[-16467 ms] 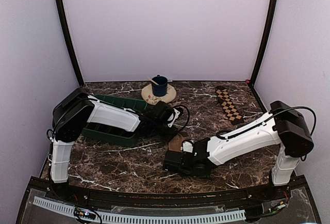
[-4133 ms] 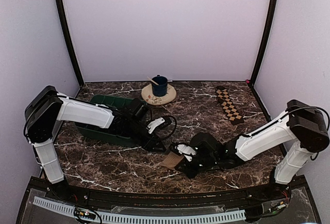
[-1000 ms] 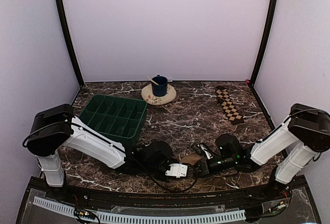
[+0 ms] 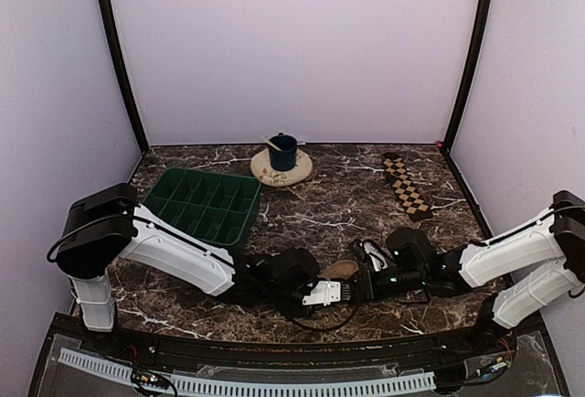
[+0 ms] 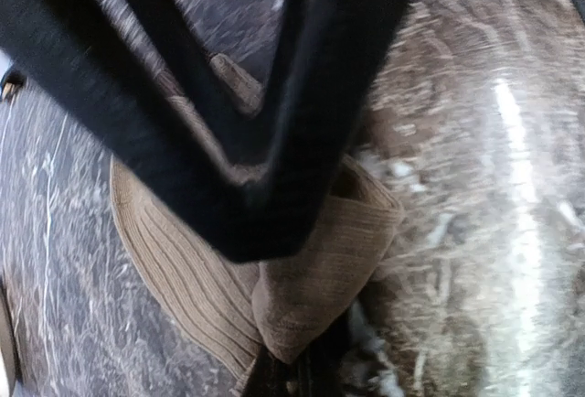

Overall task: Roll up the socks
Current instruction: Roll the sock at the center of the board.

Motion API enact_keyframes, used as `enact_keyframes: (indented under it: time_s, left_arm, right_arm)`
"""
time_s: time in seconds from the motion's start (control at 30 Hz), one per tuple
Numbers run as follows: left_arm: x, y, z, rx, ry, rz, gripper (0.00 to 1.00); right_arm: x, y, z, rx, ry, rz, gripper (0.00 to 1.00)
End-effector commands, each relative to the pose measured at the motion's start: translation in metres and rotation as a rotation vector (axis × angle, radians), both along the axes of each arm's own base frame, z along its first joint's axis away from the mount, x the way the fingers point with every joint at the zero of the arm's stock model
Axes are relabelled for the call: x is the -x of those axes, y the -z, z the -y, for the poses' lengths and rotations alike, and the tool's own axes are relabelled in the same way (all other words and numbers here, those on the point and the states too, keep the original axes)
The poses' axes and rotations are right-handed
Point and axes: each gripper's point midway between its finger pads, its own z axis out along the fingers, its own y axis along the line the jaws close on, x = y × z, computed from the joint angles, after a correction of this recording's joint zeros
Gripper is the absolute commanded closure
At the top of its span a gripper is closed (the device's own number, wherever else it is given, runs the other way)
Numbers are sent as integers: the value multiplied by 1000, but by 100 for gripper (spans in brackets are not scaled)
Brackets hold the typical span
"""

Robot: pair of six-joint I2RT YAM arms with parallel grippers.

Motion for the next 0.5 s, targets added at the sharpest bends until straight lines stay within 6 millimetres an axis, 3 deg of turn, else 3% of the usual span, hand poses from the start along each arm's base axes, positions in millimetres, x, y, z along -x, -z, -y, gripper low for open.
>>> enact_keyframes:
  time_s: [0.0,0.3,0.47]
  left_arm:
    - [-14,27,-37,-166,-181,-22,100]
    - [-16,24,-60,-252,-370,-88,100]
    - [-9,27,-59,-315,-411,-122,100]
  right_arm:
    - [-21,1,11,100,83,65,63]
    - [-48,1,27,244,189,151,63]
    - [-57,4,41,321,235,192,62]
